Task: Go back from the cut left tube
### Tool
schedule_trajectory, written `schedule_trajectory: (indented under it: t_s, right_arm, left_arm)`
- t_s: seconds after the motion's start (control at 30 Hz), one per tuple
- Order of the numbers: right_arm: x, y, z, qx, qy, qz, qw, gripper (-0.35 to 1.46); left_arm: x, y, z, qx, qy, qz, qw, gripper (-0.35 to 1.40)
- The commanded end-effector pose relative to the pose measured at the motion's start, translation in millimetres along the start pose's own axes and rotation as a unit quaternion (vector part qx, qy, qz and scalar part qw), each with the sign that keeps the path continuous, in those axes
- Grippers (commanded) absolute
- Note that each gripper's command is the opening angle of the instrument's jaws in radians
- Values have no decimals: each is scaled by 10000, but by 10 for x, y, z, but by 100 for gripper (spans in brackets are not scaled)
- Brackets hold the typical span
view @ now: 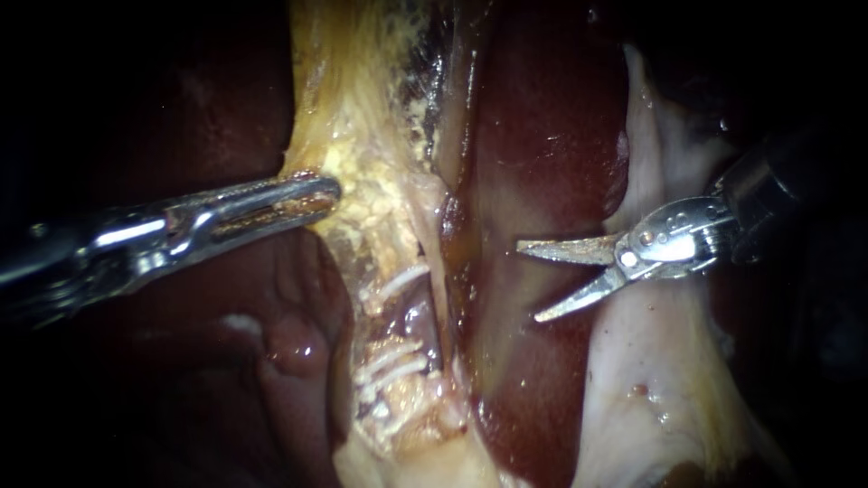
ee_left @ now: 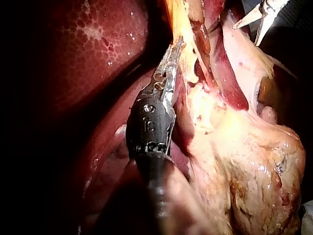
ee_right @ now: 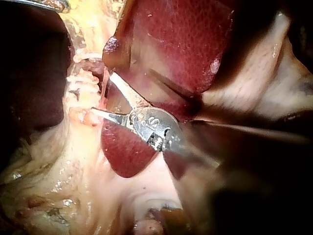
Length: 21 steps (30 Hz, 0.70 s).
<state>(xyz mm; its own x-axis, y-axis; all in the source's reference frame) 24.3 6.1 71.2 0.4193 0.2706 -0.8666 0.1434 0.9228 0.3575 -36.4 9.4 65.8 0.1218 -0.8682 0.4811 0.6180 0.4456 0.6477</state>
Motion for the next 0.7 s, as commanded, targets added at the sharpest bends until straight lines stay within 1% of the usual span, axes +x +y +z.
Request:
schedule_trajectory:
  t_s: [0.03, 0.17, 0.27, 0.7]
  right_arm:
    - [0, 0, 0, 3, -4, 0, 10000, 128]
    - [1, -1, 0, 3, -4, -30, 10000, 128]
    - [1, -1, 0, 3, -4, -30, 10000, 128]
    - [1, -2, -1, 5, -4, -31, 10000, 128]
  left_arm:
    - [4, 4, 9, 9, 45, 24, 10000, -35]
    - [14, 12, 38, 30, 124, 94, 9999, -35]
    - [19, 14, 49, 40, 136, 80, 9999, -35]
    - [15, 9, 47, 37, 139, 67, 9999, -35]
